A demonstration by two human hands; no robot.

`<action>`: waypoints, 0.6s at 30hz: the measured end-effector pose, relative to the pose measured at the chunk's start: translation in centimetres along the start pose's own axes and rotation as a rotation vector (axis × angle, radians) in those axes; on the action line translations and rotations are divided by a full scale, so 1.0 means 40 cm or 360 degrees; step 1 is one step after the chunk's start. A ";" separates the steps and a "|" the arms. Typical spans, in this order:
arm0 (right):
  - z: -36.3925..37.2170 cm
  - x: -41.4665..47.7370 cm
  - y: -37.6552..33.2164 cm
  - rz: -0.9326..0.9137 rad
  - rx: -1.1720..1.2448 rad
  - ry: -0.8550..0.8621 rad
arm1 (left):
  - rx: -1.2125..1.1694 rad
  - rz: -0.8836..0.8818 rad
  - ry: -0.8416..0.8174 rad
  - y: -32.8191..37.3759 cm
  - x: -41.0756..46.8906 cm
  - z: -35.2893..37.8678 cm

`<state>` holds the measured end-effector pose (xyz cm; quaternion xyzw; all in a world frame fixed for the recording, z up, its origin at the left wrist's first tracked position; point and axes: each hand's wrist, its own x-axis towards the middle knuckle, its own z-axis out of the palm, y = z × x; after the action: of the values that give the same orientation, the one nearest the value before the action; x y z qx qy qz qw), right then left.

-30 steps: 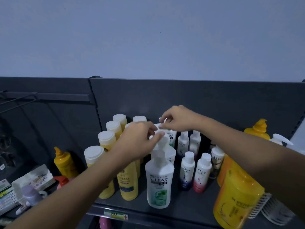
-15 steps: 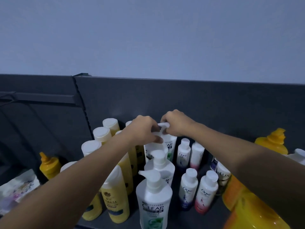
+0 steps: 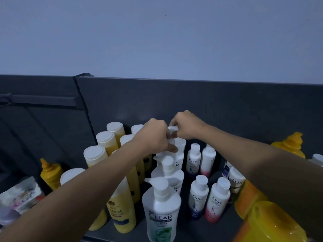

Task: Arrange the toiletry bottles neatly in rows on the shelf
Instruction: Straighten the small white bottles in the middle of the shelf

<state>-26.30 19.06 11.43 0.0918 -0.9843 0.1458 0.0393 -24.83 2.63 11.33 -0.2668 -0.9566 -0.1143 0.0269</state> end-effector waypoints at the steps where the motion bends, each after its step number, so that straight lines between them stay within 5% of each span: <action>1: 0.000 0.000 -0.001 -0.0001 0.0006 0.0005 | -0.0005 -0.0018 0.0006 0.003 0.001 0.001; 11: 0.013 0.011 -0.003 0.0030 0.0031 0.0025 | -0.0148 0.0029 -0.0002 -0.006 -0.027 -0.017; 18: -0.049 -0.058 -0.035 0.0144 -0.0069 0.0159 | -0.0476 0.0205 0.0267 -0.025 -0.125 -0.069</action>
<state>-23.66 18.72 13.45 0.0390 -0.9872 0.1304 0.0836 -21.08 -1.36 13.23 -0.3181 -0.9043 -0.2751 0.0738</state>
